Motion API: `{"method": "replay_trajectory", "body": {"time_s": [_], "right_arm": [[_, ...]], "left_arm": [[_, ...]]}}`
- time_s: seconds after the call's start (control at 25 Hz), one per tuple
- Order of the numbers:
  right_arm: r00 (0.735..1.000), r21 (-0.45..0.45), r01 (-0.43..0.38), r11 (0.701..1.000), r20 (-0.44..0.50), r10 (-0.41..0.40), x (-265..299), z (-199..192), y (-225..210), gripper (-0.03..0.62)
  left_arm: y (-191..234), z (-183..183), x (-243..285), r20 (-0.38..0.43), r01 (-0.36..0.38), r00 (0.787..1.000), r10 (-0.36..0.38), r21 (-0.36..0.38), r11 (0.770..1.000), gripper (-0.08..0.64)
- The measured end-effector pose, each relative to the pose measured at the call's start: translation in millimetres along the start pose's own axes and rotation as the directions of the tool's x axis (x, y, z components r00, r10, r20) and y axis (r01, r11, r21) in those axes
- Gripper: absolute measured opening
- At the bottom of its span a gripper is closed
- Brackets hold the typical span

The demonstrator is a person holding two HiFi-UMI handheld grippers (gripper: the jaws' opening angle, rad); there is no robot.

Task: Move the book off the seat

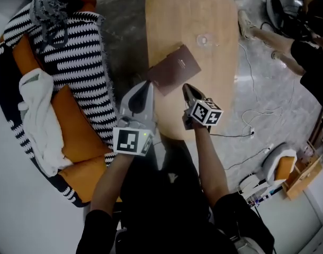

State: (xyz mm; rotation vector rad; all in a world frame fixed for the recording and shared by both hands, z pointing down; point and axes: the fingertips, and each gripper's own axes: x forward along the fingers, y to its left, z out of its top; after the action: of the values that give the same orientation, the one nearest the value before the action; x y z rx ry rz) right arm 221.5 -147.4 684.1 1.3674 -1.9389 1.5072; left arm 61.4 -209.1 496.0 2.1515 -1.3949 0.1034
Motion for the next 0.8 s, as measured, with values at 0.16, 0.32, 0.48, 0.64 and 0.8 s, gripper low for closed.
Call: {"method": "replay_trajectory", "body": {"time_s": [0.16, 0.32, 0.48, 0.64, 0.8], "right_arm": [[0.999, -0.035, -0.029, 0.999, 0.045, 0.031, -13.5, 27.6, 25.3, 0.009], [0.995, -0.071, -0.046, 0.996, 0.087, 0.053, -39.7, 48.4, 50.5, 0.009], [0.986, -0.125, -0.067, 0.990, 0.141, 0.085, -71.8, 69.1, 78.1, 0.009], [0.969, -0.175, -0.096, 0.980, 0.209, 0.132, -94.4, 93.8, 105.2, 0.009], [0.952, -0.225, -0.128, 0.966, 0.246, 0.184, -135.2, 100.7, 137.0, 0.009]], "left_arm": [[-12.3, 22.5, -8.8, 0.023, -0.003, 1.000, 0.002, 0.019, 1.000, 0.006], [-29.0, 42.0, -23.8, 0.037, -0.002, 0.999, 0.001, 0.013, 1.000, 0.006], [-47.9, 64.9, -40.5, 0.083, -0.001, 0.997, -0.003, 0.045, 0.999, 0.006], [-61.9, 89.3, -53.8, 0.136, -0.018, 0.991, 0.010, 0.061, 0.998, 0.006], [-85.9, 104.5, -79.5, 0.159, -0.041, 0.987, 0.032, 0.055, 0.998, 0.006]]}}
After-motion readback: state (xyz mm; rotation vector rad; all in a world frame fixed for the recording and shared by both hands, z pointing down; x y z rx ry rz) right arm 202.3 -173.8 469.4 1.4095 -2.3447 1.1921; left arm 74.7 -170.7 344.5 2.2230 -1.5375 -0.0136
